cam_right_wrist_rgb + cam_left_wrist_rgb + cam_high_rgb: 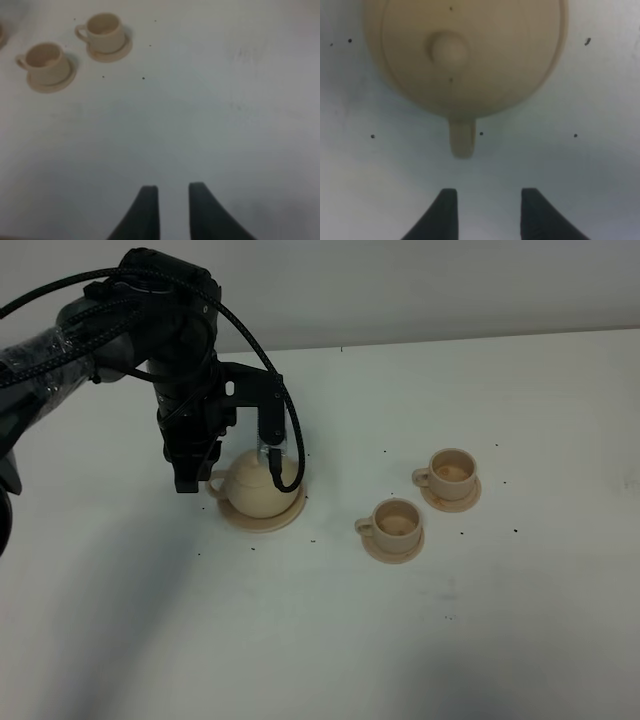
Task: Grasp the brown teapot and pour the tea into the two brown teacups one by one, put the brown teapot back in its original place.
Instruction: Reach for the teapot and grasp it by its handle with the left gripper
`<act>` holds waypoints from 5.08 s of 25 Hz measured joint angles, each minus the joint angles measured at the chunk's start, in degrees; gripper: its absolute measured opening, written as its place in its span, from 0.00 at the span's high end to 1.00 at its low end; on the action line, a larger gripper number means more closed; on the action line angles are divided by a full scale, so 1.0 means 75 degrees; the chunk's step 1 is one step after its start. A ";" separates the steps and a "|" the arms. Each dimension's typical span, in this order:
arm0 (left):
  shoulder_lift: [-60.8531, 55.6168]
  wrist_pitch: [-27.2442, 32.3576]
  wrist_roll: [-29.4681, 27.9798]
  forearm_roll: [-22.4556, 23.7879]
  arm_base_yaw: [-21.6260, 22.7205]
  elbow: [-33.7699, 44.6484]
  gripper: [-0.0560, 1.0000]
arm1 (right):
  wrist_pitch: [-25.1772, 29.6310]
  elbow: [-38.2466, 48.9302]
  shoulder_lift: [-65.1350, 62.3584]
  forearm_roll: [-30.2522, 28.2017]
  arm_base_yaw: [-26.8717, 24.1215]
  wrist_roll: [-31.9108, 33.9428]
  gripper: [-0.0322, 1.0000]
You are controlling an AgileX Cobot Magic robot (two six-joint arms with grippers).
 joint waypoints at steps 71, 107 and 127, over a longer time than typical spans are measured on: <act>0.0730 -0.0831 -0.0416 0.0146 0.0000 0.0000 0.65 | 0.0000 0.0000 0.0000 0.0000 0.0000 0.0000 0.75; 0.0848 -0.0810 -0.0396 0.0146 0.0000 0.0000 0.65 | 0.0000 0.0000 0.0000 0.0000 0.0000 0.0000 0.74; 0.0783 -0.0937 -0.0564 0.0153 0.0000 0.0000 0.65 | 0.0000 0.0000 0.0000 0.0000 0.0000 0.0000 0.74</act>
